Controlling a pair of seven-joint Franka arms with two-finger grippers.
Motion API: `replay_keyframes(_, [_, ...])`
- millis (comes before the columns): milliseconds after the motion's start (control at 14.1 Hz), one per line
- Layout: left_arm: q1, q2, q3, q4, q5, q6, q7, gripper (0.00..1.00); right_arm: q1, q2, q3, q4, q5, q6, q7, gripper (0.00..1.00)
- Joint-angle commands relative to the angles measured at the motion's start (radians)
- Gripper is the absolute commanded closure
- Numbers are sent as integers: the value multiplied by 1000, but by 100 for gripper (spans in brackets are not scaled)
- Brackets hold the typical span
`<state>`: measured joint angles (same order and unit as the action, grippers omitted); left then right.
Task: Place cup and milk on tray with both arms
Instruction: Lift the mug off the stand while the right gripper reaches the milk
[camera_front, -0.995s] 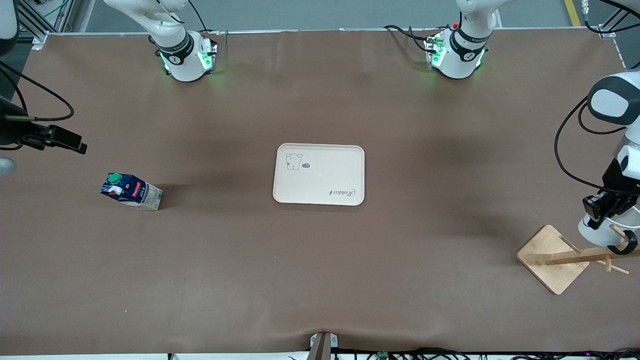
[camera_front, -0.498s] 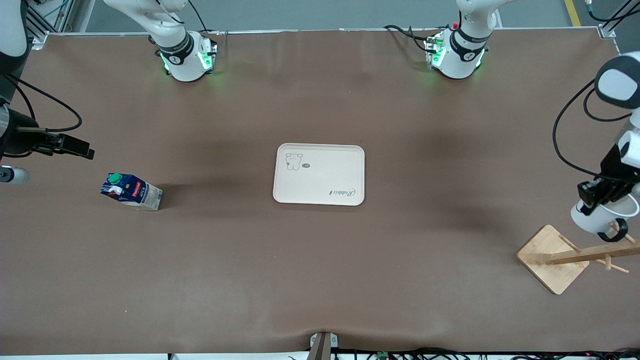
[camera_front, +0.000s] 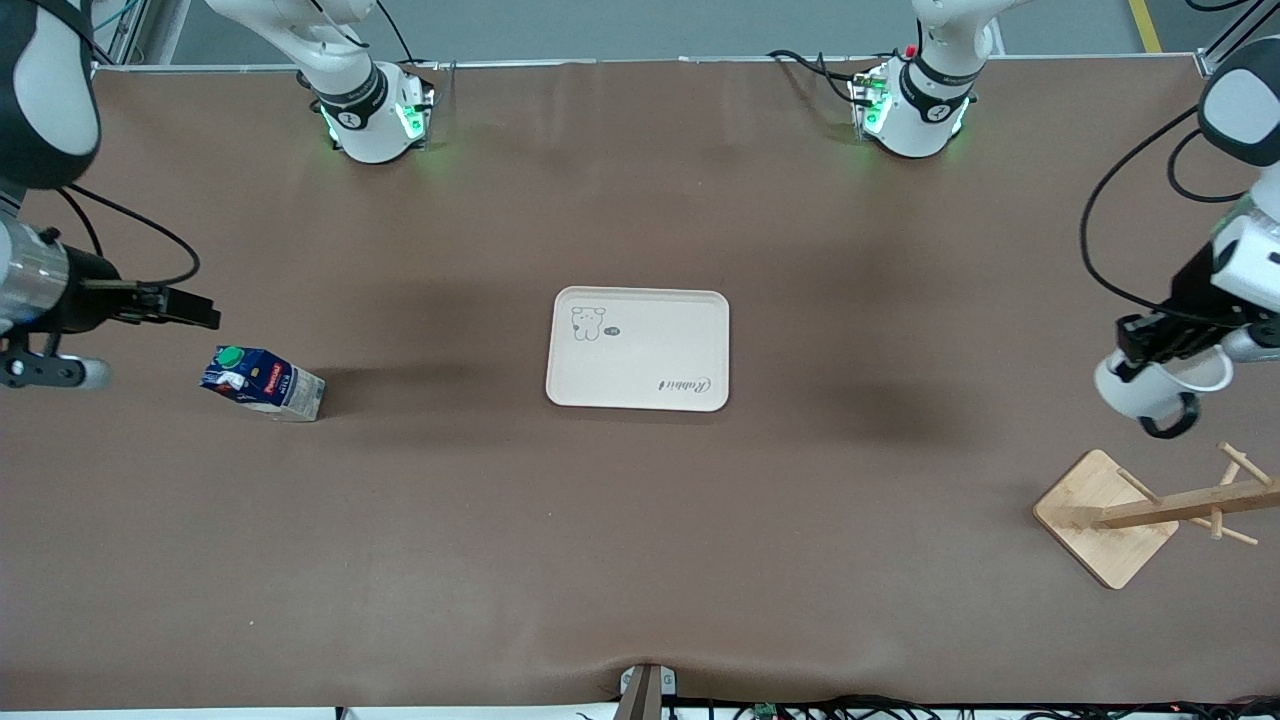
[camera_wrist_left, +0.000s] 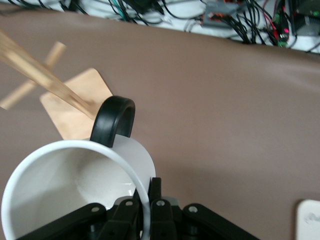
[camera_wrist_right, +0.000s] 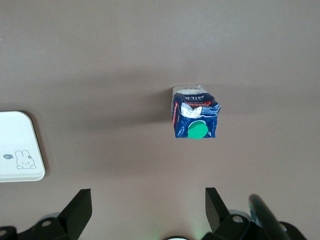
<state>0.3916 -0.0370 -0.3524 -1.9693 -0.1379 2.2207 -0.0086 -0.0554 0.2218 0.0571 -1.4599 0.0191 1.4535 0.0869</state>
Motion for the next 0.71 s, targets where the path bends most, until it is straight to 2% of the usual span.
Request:
replay_keyframes(0, [3,34,-66,35,-19,-70,-66,100,-1,51,0,3,-11,-50,11,0])
replay_keyframes(355, [-14,112,-200,44,-3,-183,-275,100,-11,171,-2,3,-59,42,11,0])
replay_keyframes(640, [-138,181,-220,46,14,-200,-515,100,2,234,-5,3,-84,45,23,0])
